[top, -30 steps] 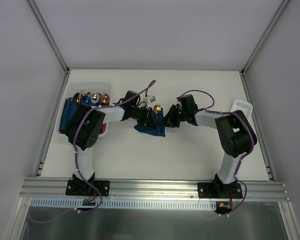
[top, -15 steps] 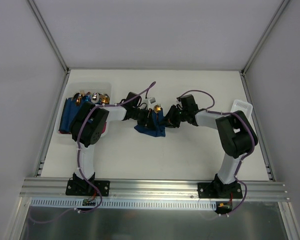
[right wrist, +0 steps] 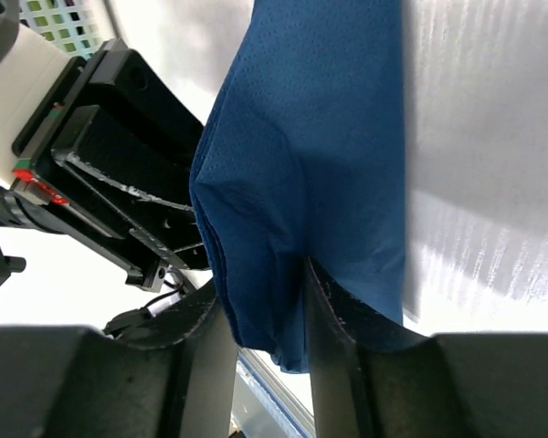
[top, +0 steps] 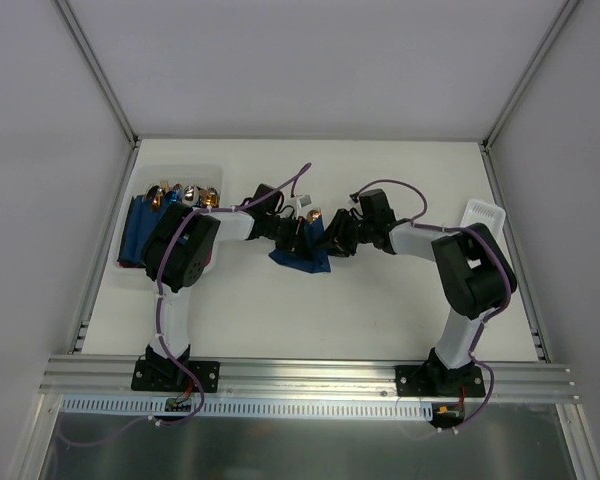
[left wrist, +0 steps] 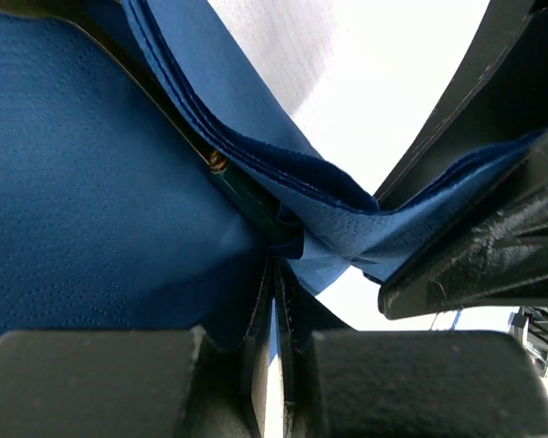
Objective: Place the utensils on the paper napkin and roll it up
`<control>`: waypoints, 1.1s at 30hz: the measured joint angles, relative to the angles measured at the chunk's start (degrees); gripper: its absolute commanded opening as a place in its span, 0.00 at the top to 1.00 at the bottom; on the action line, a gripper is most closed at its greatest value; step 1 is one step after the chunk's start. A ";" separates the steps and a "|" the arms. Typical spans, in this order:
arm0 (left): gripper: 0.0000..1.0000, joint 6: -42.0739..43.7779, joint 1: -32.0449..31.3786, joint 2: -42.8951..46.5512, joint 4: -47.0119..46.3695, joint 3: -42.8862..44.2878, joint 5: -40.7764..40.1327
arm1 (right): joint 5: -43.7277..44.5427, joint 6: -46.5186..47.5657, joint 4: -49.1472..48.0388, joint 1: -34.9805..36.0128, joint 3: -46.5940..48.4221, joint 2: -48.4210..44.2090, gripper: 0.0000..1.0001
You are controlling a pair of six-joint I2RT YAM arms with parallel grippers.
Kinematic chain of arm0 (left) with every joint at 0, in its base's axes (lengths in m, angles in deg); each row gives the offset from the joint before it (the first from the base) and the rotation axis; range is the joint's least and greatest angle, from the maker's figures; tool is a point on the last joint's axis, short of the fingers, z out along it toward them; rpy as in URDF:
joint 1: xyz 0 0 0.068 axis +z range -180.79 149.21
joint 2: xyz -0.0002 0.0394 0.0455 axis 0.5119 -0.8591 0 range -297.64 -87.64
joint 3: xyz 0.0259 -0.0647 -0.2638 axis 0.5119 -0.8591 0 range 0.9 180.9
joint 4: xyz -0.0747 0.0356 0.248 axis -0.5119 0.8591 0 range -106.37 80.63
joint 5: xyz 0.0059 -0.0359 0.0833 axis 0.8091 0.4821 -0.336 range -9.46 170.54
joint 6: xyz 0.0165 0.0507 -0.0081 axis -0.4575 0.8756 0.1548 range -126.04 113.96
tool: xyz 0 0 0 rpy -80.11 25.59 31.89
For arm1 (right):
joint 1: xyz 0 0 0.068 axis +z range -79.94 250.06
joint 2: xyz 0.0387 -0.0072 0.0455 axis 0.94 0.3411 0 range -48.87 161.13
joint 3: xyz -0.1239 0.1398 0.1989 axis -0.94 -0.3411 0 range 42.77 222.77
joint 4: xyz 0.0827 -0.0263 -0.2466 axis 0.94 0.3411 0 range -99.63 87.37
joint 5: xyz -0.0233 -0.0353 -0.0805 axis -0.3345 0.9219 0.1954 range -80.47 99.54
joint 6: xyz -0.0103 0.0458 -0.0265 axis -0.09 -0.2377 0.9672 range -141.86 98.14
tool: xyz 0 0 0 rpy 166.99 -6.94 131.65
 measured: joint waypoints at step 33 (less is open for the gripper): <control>0.56 -2.56 9.29 18.08 5.57 -3.74 0.02 | -5.92 -7.26 -9.94 -0.09 -1.36 4.11 0.18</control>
